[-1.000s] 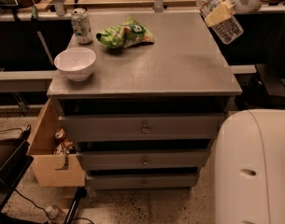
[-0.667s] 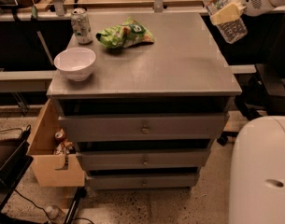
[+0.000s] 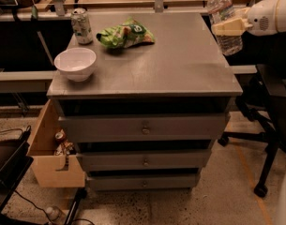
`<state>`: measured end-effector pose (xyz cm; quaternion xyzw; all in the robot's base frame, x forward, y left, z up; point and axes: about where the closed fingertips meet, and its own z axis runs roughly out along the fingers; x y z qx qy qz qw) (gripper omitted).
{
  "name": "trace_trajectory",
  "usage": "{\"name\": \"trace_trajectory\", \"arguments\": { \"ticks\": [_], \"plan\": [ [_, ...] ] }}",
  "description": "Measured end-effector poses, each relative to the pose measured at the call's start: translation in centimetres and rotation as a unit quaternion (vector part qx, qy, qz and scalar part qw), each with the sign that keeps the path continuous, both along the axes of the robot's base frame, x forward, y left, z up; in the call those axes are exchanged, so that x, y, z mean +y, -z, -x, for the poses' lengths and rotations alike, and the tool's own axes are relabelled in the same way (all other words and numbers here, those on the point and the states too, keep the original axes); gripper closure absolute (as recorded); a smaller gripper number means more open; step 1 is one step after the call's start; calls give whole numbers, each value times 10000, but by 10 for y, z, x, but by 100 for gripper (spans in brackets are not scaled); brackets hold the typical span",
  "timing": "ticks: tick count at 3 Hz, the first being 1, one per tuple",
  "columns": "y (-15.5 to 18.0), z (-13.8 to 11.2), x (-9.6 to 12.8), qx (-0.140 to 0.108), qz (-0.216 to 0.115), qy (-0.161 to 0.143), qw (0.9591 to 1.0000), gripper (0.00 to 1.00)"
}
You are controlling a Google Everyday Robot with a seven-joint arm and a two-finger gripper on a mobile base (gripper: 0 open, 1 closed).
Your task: Place water bottle upright
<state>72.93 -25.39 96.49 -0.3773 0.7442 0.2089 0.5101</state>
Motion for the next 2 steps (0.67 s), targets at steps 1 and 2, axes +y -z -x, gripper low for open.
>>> {"name": "trace_trajectory", "arguments": {
  "ticks": [1,2],
  "plan": [
    [22,17,18,-62,-615,-289,9977,100],
    [34,25,38,-8,-1156,-562,9917,100]
  ]
}}
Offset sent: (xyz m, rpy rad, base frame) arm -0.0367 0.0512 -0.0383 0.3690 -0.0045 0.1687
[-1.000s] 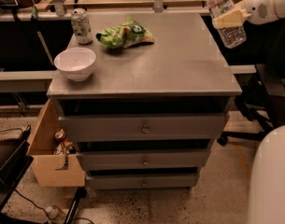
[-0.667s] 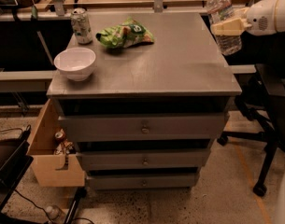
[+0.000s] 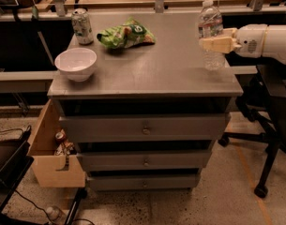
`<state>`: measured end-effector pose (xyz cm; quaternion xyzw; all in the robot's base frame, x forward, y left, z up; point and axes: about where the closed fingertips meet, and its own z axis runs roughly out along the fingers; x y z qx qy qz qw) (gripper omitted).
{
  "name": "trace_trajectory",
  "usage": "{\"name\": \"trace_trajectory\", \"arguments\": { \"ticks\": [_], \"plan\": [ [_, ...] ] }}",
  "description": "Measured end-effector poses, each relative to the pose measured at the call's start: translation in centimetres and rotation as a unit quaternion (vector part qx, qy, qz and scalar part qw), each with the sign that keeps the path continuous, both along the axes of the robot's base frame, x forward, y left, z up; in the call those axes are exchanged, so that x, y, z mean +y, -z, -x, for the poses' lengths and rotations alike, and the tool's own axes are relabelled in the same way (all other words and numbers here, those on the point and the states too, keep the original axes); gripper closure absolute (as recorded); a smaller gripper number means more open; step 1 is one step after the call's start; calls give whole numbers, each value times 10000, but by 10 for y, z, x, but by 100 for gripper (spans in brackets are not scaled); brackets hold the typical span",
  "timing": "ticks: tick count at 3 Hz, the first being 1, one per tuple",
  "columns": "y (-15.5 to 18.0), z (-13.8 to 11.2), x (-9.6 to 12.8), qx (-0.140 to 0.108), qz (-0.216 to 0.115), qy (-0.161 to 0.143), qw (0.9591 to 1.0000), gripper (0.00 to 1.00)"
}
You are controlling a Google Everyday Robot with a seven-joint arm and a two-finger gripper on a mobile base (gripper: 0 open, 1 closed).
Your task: Place water bottle upright
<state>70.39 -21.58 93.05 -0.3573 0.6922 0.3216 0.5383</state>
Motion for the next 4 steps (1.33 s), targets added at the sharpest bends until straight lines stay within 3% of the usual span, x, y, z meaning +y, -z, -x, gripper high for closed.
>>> {"name": "trace_trajectory", "arguments": {
  "ticks": [2,3,4],
  "plan": [
    [-8,-10,17,-246,-943,-488,9940,100],
    [-13,-21,21,-341,-1208,-666,9899,100],
    [-10,-30,22,-506,-1226,-692,9887,100]
  ]
}}
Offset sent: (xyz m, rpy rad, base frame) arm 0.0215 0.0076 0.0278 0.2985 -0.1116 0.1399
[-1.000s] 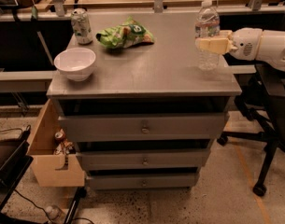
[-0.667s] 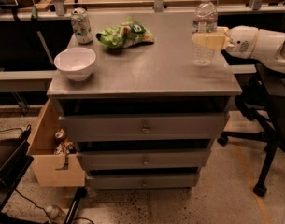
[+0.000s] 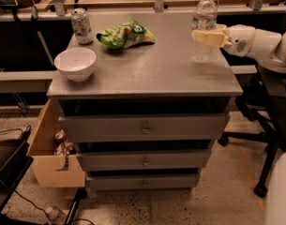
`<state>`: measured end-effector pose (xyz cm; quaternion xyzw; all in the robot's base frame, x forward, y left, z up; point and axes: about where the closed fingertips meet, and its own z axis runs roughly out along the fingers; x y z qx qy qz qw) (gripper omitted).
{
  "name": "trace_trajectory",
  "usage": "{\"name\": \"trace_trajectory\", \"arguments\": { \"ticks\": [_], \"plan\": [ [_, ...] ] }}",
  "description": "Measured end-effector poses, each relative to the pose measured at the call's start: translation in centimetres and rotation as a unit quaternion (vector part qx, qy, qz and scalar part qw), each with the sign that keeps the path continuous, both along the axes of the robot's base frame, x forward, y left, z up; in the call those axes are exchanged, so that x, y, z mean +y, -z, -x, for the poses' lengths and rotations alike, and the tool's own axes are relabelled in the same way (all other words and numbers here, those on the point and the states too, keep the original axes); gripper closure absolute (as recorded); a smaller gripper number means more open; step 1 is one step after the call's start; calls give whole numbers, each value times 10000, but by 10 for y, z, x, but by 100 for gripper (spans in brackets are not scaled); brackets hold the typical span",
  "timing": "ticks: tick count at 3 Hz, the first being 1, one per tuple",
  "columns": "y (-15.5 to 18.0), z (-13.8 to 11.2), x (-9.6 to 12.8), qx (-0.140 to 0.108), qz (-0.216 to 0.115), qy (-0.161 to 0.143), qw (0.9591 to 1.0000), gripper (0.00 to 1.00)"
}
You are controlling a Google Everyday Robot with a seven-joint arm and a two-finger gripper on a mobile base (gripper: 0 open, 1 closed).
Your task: Place water bottle upright
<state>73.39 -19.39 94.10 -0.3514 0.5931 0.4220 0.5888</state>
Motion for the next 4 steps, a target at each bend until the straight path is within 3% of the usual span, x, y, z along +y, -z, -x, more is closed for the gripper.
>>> {"name": "trace_trajectory", "arguments": {
  "ticks": [2,4],
  "plan": [
    [23,-20,7,-312,-65,-16,9995,100],
    [46,-28,3,-395,-234,22,9989,100]
  ]
}}
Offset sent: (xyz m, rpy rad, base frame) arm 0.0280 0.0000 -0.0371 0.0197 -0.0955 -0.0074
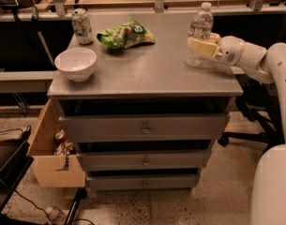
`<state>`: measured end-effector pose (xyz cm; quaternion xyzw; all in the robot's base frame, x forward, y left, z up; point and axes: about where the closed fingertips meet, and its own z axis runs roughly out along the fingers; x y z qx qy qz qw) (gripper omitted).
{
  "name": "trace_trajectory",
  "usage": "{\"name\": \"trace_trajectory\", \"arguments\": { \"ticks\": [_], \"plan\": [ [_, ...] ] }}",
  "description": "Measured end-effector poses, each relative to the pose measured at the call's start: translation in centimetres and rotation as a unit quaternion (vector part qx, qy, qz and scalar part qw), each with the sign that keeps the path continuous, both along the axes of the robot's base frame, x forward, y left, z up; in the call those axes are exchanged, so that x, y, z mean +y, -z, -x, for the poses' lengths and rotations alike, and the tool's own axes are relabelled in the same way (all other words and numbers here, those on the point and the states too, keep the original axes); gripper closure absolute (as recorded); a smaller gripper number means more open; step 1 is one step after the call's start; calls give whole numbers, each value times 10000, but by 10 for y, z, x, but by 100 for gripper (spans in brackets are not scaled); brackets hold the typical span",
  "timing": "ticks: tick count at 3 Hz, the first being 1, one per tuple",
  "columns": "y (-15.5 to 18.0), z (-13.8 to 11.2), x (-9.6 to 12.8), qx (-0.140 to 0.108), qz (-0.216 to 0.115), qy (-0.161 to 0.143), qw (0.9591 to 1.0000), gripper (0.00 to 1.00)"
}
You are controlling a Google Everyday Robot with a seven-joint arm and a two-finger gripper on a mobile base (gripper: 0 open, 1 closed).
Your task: Place water bottle upright
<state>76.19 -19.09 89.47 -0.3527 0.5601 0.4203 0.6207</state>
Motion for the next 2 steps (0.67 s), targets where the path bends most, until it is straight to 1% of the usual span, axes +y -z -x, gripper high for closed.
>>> {"name": "trace_trajectory", "arguments": {
  "ticks": [1,2],
  "plan": [
    [-5,0,0,0,0,0,10000,83],
    [-5,0,0,0,0,-2,10000,53]
  ]
}}
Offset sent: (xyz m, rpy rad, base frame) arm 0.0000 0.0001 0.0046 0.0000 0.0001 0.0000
